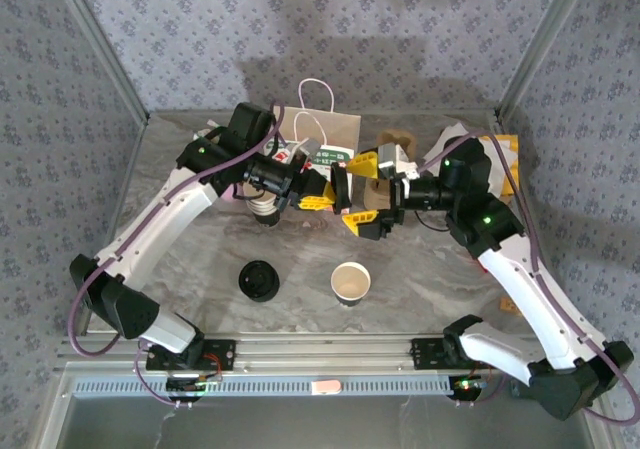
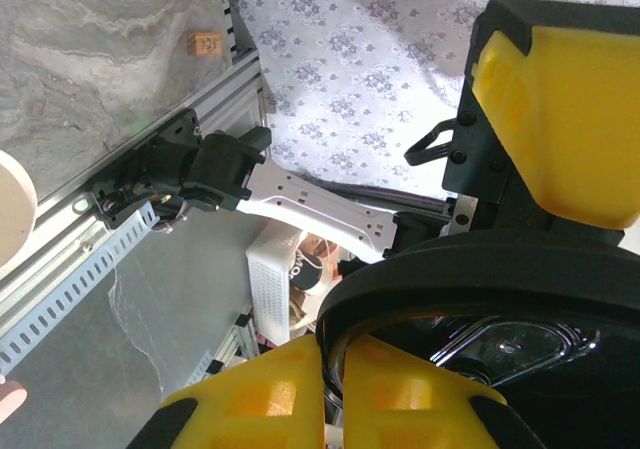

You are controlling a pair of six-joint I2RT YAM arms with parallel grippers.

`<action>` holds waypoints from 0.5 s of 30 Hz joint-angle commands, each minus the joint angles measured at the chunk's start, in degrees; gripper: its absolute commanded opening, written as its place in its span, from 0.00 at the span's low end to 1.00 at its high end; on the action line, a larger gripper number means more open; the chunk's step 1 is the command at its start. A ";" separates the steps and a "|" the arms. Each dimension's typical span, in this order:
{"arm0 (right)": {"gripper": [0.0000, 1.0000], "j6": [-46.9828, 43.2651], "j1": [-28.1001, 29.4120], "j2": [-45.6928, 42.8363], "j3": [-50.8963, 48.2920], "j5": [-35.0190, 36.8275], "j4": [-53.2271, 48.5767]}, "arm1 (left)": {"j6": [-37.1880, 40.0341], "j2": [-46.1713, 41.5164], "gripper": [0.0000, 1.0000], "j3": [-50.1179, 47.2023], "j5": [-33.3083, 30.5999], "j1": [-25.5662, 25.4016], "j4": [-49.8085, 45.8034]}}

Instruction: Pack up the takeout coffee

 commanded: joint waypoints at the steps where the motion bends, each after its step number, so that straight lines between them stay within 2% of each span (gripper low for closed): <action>1: 1.00 0.60 0.34 0.30 1.92 -2.45 1.39 | 0.76 0.81 0.10 2.43 1.47 -0.70 -0.90; 15: 1.00 4.19 1.04 2.01 1.92 -4.98 6.84 | 0.68 3.10 0.10 5.86 1.36 -2.46 -1.32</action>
